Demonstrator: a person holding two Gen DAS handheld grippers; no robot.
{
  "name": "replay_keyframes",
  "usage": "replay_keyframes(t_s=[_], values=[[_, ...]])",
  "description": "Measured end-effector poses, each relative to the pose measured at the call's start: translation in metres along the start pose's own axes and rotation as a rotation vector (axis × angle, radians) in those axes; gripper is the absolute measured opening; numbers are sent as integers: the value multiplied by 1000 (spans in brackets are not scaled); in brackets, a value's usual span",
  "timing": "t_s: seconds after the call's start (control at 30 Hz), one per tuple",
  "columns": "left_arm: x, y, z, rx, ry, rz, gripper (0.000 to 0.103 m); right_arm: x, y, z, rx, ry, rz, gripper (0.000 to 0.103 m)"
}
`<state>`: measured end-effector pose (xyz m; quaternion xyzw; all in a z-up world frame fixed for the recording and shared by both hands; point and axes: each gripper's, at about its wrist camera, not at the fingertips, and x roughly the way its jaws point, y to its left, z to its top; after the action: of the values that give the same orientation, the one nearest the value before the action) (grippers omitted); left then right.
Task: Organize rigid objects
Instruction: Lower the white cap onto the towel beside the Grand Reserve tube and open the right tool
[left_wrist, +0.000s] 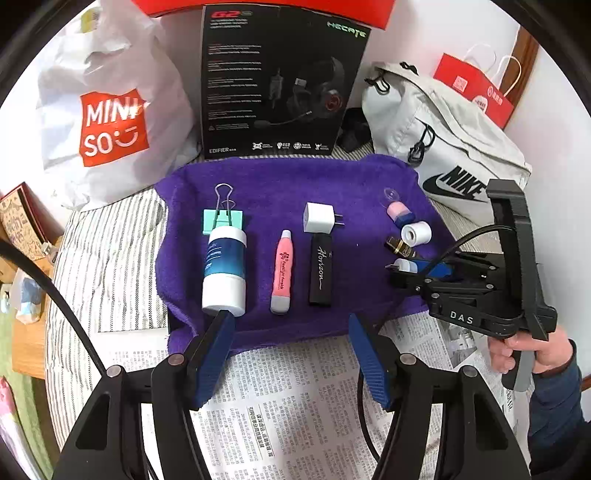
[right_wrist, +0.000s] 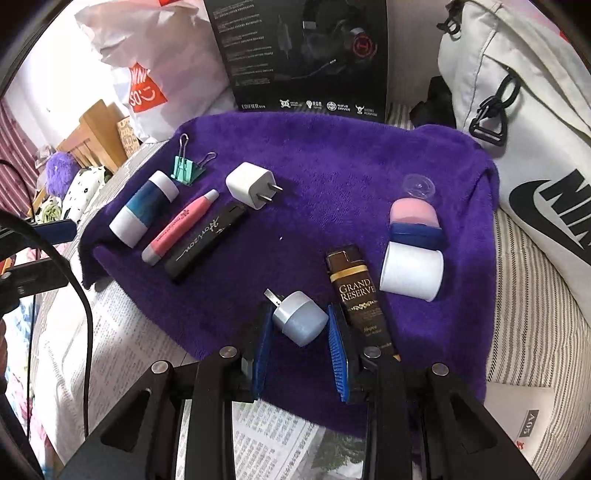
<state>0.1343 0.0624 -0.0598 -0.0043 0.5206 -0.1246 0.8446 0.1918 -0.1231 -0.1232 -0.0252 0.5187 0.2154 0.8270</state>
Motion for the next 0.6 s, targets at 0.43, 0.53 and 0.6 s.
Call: replay_keyframes(t_s=[0.43,0.53,0.6], values=[[4,7,-9,-53,-5,-35,64,2,3,2,-46,34,-7,32],[3,8,-13,-62,-6,-38,64,0,2,0,-50,38,-10,34],[2,8,-16,-70,-4,-38,65,-1,0,-1,-33,39,-14,37]])
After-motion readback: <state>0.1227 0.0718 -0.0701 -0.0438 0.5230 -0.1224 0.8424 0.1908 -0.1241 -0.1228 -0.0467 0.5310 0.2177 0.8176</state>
